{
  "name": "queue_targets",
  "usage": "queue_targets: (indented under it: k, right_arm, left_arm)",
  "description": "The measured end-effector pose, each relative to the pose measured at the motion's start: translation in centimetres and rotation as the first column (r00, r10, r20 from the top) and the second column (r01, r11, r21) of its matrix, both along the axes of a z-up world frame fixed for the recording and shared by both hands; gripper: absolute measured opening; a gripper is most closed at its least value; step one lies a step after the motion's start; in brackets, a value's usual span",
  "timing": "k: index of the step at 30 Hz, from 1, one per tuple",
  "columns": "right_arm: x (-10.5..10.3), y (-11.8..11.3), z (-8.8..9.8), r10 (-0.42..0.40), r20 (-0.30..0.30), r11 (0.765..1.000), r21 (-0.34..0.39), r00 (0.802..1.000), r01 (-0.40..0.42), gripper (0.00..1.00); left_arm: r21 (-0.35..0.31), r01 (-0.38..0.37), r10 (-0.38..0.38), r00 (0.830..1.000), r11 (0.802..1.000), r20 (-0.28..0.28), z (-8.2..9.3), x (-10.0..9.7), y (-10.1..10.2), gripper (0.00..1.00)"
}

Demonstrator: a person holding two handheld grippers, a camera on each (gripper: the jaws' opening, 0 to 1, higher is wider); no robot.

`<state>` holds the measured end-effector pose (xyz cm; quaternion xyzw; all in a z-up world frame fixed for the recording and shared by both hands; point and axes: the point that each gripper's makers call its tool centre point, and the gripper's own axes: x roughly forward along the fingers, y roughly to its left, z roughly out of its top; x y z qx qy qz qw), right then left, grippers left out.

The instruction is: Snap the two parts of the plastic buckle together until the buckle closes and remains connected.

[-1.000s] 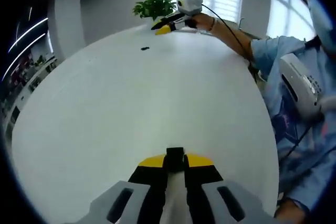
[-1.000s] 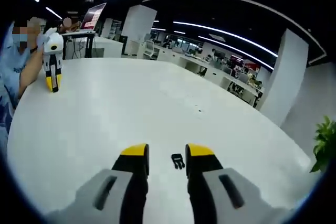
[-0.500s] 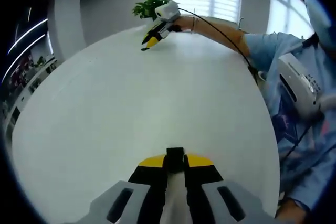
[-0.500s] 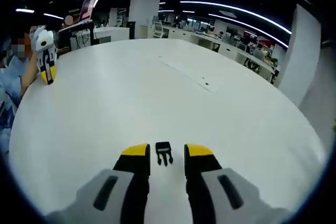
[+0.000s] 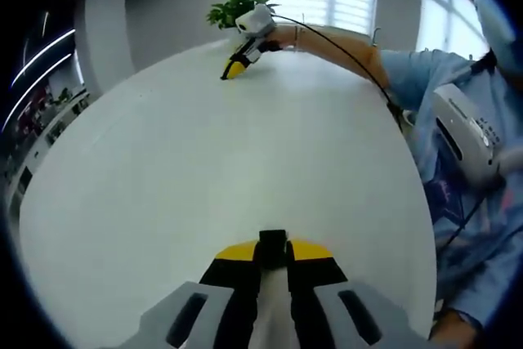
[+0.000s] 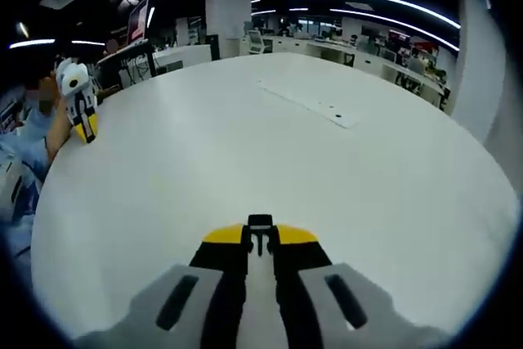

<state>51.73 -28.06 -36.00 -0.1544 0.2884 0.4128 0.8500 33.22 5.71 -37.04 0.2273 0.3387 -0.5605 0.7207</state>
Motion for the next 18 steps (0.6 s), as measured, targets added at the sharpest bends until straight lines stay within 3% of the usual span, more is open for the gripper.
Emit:
queue_targets:
  k: [12,18]
  right_arm:
    - [-0.1,-0.3,0.0,-0.005,-0.013,1.0,-0.017,1.0,0.005,0.12]
    - [-1.3,0.5,-0.1,0.033,-0.033,0.999,-0.035,0.999,-0.034,0.12]
  left_arm:
    - [0.001,0.0,0.0,1.0,1.0,0.002,0.2,-0.1,-0.4,0.12]
    - [0.003,0.0,0.0,1.0,1.0,0.004,0.3,0.0,-0.5,0.12]
